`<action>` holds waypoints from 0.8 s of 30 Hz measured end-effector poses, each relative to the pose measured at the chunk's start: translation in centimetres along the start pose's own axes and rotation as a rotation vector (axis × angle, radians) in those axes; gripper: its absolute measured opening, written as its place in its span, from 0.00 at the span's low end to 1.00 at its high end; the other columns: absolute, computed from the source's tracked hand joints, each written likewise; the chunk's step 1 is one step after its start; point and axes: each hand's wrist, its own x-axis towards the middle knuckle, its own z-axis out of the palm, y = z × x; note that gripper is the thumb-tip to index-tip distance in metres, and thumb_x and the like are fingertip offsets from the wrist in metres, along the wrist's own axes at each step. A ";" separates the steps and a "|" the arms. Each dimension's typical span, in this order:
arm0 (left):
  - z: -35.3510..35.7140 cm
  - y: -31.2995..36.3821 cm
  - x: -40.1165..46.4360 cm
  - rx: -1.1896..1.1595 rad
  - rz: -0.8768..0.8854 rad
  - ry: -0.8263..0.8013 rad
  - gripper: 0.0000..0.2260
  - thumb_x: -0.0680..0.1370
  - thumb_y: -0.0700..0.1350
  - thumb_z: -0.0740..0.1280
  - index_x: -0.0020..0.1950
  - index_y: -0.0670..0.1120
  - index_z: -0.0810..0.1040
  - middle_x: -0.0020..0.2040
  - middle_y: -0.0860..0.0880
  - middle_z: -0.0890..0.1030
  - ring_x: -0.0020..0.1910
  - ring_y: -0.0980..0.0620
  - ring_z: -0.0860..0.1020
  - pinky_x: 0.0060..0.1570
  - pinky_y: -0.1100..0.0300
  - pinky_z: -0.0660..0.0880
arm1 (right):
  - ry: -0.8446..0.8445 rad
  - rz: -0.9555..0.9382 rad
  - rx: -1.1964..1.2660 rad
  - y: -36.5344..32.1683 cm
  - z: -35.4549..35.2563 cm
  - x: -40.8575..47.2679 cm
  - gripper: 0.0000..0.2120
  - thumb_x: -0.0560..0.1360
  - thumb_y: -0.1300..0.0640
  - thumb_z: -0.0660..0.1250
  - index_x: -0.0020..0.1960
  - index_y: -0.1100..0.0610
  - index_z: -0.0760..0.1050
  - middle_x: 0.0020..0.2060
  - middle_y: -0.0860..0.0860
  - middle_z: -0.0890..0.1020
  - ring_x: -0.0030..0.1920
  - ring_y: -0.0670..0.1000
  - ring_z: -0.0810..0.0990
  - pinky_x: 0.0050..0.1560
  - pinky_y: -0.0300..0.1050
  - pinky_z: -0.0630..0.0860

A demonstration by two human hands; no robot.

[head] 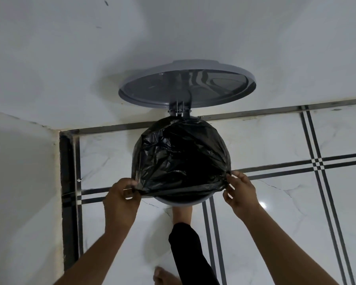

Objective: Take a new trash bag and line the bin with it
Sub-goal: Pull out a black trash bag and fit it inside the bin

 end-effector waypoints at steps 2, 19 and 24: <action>0.6 -0.1 -1.3 0.062 -0.027 0.050 0.12 0.71 0.29 0.74 0.44 0.45 0.83 0.41 0.50 0.85 0.42 0.62 0.84 0.43 0.79 0.70 | 0.026 -0.001 -0.002 0.6 0.3 -0.6 0.08 0.78 0.63 0.69 0.46 0.50 0.76 0.45 0.51 0.82 0.41 0.49 0.78 0.41 0.43 0.73; 2.0 -0.5 -4.0 0.045 -0.198 -0.053 0.23 0.69 0.35 0.80 0.58 0.52 0.77 0.54 0.50 0.83 0.44 0.51 0.84 0.46 0.65 0.79 | -0.208 -0.187 -0.451 3.2 -1.1 -1.9 0.34 0.71 0.74 0.71 0.65 0.40 0.79 0.48 0.53 0.86 0.43 0.51 0.80 0.43 0.47 0.74; 1.7 -0.2 -1.7 0.095 -0.157 0.035 0.22 0.71 0.31 0.77 0.63 0.45 0.80 0.58 0.44 0.81 0.44 0.52 0.82 0.42 0.76 0.73 | -0.068 -0.266 -0.389 1.4 0.4 -0.6 0.20 0.75 0.71 0.68 0.59 0.52 0.83 0.41 0.48 0.86 0.46 0.51 0.83 0.45 0.45 0.75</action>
